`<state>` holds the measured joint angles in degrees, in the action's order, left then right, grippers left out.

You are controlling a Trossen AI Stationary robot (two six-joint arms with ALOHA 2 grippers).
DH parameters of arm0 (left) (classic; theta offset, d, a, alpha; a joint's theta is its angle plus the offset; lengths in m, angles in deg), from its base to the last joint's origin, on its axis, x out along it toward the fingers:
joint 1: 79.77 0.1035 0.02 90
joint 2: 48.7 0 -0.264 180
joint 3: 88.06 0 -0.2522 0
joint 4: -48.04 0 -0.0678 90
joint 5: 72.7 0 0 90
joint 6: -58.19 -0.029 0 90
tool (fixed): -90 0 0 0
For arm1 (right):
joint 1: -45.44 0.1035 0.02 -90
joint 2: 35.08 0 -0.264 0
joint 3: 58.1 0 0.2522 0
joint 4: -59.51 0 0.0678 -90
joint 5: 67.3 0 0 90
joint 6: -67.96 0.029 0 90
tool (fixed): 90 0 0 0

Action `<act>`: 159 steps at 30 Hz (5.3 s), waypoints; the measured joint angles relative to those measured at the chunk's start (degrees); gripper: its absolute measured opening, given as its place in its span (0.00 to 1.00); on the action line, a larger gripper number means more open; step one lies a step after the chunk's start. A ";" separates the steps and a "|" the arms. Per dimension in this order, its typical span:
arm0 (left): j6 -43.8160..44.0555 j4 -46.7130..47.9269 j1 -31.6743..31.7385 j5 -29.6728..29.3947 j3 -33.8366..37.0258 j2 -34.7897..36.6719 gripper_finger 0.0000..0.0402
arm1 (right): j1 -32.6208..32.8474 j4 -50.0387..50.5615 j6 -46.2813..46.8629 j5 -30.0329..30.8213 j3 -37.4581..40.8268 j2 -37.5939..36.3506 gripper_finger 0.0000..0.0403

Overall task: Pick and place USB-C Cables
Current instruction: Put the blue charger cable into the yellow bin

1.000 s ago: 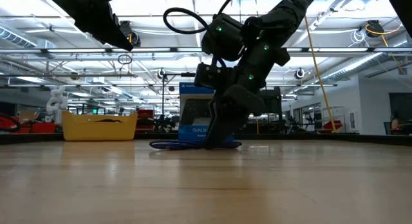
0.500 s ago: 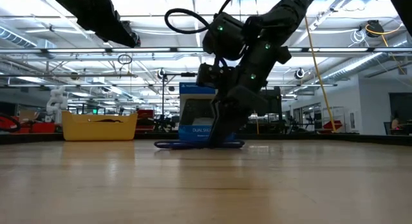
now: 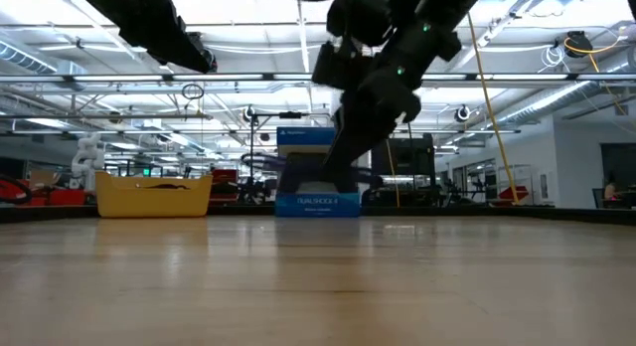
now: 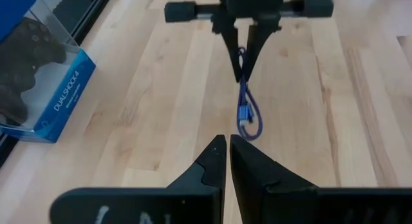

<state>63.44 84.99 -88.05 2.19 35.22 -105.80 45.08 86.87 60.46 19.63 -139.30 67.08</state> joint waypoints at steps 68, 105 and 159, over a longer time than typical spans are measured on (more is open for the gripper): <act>-3.47 -18.63 -3.32 -0.04 -0.02 -0.02 0.06 | 12.72 -52.77 -2.33 20.93 39.32 -48.18 0.07; -10.62 -60.22 -2.62 10.01 -8.28 -26.25 0.53 | 12.41 -68.17 2.33 13.22 32.31 -29.28 0.07; -12.63 -61.33 -2.73 12.18 -8.26 -26.42 0.08 | 12.00 -68.64 1.90 10.51 27.10 -21.46 0.07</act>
<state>50.81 23.67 -90.78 14.37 26.95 -132.22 57.08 18.23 62.36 30.14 -112.20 45.63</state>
